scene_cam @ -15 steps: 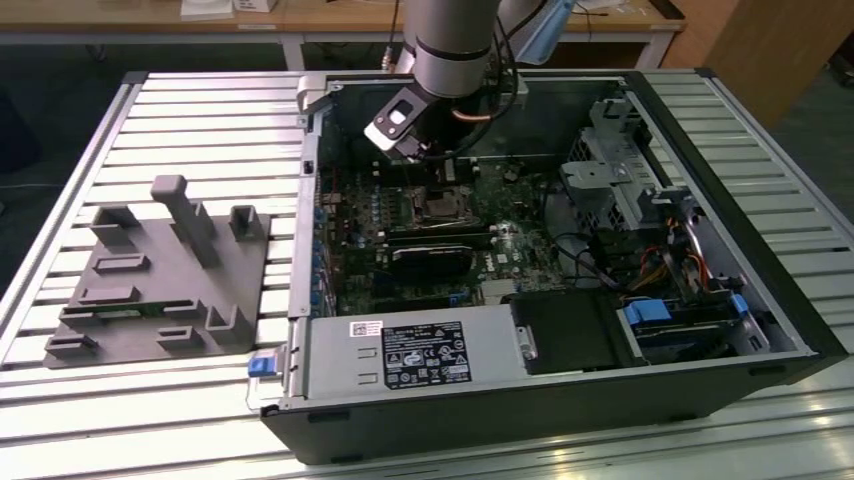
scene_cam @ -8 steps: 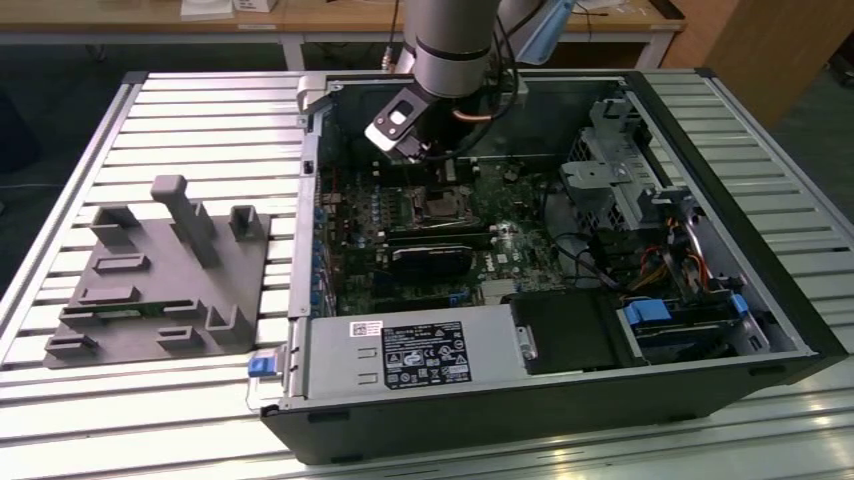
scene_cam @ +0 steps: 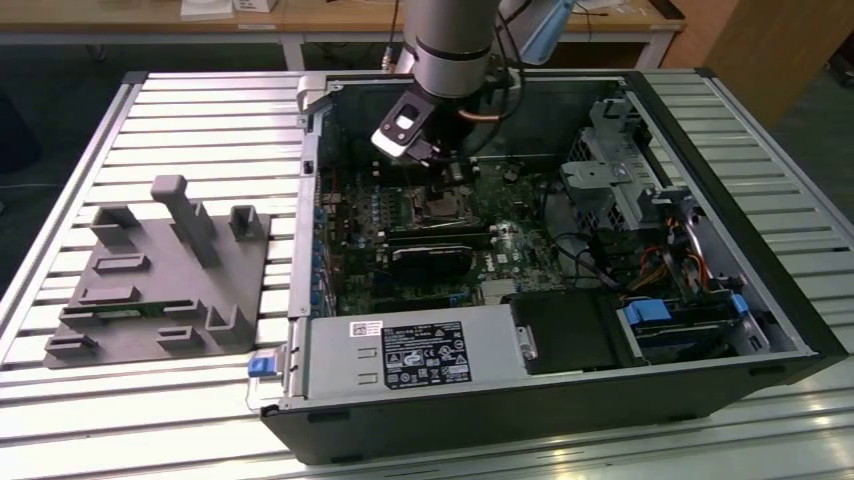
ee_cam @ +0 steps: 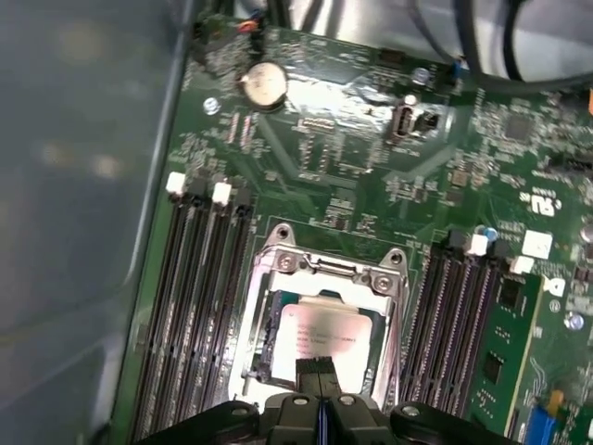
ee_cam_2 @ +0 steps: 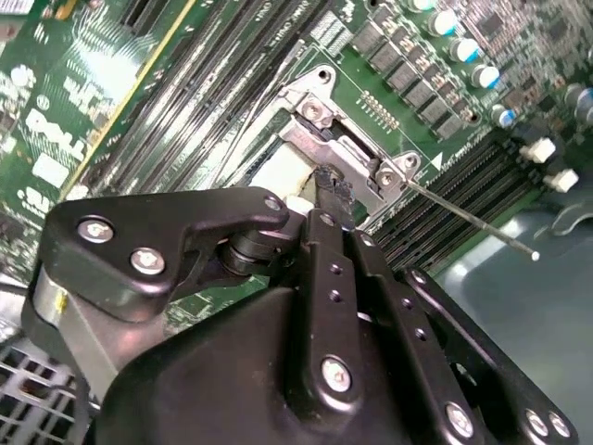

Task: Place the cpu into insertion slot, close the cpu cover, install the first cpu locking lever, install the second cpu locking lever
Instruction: 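Close the cpu cover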

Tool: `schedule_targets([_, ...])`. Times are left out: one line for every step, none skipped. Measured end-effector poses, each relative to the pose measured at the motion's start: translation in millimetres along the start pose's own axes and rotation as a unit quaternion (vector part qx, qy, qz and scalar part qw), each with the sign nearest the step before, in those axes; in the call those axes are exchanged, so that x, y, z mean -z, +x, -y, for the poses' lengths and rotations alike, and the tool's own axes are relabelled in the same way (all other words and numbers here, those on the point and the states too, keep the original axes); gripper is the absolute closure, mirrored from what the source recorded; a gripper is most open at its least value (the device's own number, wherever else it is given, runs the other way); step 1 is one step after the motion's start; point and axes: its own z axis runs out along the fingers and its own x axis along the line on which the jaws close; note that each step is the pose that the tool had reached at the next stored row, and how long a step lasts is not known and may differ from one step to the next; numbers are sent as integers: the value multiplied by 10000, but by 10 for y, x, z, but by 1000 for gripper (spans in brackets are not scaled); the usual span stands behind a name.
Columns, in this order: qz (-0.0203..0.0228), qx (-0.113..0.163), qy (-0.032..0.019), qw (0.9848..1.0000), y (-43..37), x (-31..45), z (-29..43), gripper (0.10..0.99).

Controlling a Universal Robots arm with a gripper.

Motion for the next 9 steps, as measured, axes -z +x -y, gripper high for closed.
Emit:
schedule_targets([2,98,0,10000,0,0,0,980])
schedule_targets([4,188,1,9998,0,0,0,980])
schedule_targets([6,278,1,9996,0,-1,0,980])
schedule_targets([8,368,2,9993,0,-1,0,980])
schedule_targets([10,458,2,9989,0,-1,0,980])
schedule_targets([12,547,3,9985,0,-1,0,980])
schedule_targets([15,727,4,9974,0,-2,0,980])
schedule_targets([17,822,4,9966,0,-2,0,980])
schedule_targets([19,912,4,9958,0,-3,0,980])
